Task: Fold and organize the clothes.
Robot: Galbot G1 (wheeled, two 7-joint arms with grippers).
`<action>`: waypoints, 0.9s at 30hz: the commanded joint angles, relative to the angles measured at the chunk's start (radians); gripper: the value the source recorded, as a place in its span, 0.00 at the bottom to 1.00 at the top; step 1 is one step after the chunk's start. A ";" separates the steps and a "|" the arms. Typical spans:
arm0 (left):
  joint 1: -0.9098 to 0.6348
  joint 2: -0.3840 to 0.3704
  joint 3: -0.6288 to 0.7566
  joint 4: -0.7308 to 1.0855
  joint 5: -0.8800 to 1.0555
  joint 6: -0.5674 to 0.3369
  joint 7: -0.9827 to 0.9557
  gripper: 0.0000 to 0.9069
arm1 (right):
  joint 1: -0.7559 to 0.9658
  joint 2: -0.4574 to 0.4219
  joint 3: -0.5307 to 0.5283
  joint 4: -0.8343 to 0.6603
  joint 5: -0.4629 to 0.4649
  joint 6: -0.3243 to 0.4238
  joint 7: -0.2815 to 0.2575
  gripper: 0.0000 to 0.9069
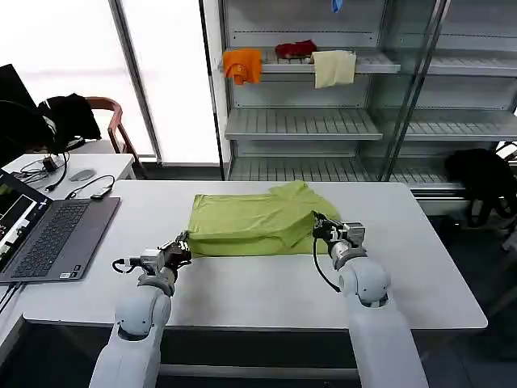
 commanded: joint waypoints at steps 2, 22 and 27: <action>-0.020 0.008 0.004 0.036 0.036 -0.028 0.011 1.00 | 0.025 0.016 0.005 -0.053 -0.013 0.007 0.015 1.00; 0.061 0.037 -0.022 -0.028 0.011 -0.012 0.022 1.00 | -0.162 -0.152 0.076 0.136 0.021 -0.001 -0.031 1.00; 0.075 0.035 -0.011 -0.021 0.032 -0.008 0.027 1.00 | -0.242 -0.180 0.111 0.170 0.039 0.000 -0.042 1.00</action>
